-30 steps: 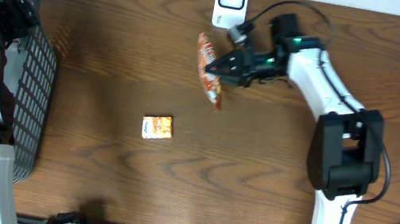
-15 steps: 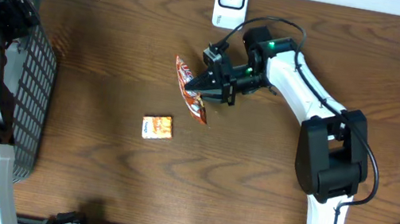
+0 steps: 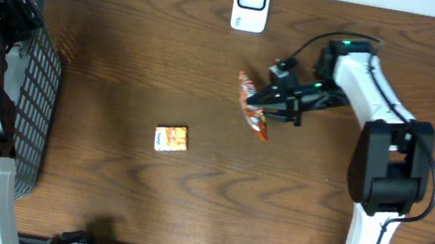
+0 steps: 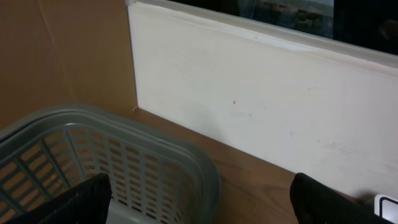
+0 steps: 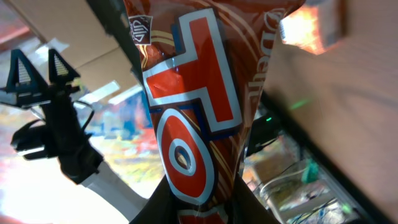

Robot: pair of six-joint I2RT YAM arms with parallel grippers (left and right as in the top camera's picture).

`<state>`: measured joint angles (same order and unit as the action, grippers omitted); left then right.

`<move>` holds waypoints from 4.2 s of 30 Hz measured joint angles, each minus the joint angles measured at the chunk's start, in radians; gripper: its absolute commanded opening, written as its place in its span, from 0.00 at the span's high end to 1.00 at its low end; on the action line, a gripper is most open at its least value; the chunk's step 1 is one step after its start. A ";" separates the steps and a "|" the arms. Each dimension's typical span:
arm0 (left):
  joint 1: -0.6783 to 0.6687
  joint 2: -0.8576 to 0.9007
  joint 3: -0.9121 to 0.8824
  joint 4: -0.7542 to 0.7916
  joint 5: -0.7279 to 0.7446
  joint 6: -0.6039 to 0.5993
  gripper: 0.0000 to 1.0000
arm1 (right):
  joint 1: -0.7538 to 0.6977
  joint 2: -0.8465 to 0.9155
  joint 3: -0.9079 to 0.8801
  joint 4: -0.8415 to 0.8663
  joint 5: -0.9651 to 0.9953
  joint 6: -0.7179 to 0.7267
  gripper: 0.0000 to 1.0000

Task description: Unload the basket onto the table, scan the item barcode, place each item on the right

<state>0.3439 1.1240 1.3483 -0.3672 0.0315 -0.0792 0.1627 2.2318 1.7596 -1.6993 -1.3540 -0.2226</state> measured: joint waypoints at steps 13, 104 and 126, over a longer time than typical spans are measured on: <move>0.000 0.000 0.000 0.000 0.000 0.000 0.09 | -0.196 0.000 -0.006 -0.002 0.335 -0.066 0.99; 0.000 0.000 0.000 0.000 0.000 0.000 0.09 | 0.563 0.038 -0.021 0.674 1.583 0.211 0.81; 0.000 0.000 0.000 0.000 0.000 0.000 0.09 | 0.567 0.066 0.073 0.483 1.582 0.380 0.38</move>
<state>0.3439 1.1240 1.3487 -0.3672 0.0315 -0.0788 0.7300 2.2974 1.8328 -1.2163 0.2279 0.1570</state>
